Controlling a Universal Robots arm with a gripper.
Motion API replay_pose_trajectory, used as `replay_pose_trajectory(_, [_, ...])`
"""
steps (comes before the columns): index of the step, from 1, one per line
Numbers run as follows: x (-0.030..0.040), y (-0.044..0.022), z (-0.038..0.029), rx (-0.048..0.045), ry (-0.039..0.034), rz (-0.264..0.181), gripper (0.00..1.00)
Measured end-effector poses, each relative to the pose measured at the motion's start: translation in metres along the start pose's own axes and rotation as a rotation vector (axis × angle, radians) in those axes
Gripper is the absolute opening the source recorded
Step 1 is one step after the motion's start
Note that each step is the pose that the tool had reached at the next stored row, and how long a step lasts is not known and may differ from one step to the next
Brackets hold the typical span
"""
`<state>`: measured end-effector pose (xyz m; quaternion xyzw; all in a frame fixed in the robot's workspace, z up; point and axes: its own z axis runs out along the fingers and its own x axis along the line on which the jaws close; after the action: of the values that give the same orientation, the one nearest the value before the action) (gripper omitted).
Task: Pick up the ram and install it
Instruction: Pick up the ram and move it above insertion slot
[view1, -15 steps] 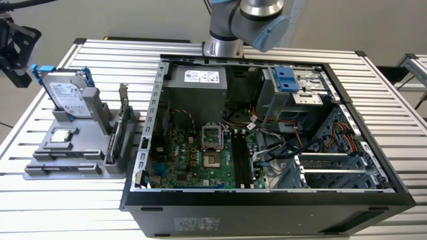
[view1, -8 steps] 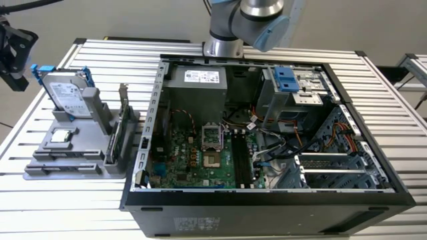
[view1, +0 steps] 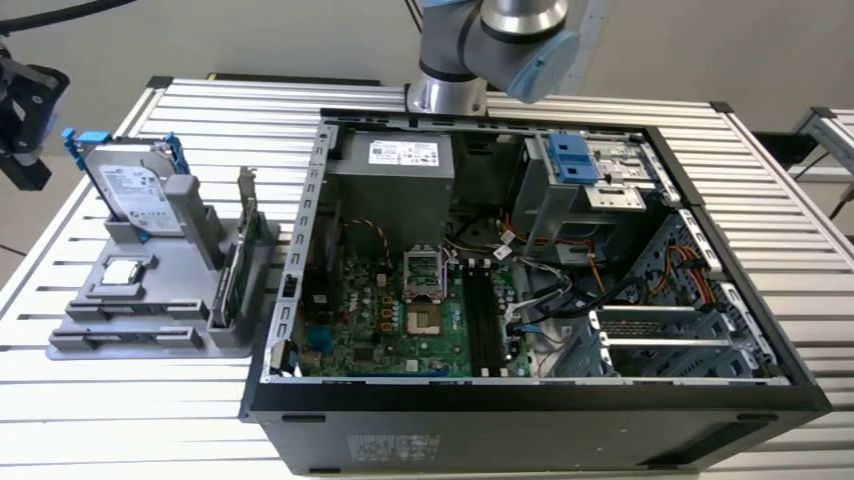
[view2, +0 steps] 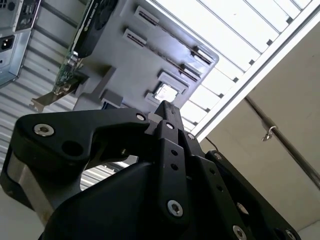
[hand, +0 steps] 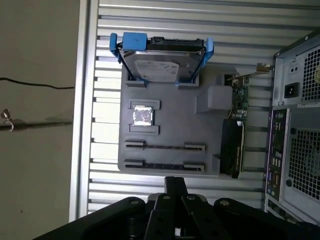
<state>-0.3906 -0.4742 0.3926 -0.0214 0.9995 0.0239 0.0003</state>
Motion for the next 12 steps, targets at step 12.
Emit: replay_pose_trajectory(12, [0.0011,-0.0106,-0.0005,0.0000,0.0006,-0.012,0.00])
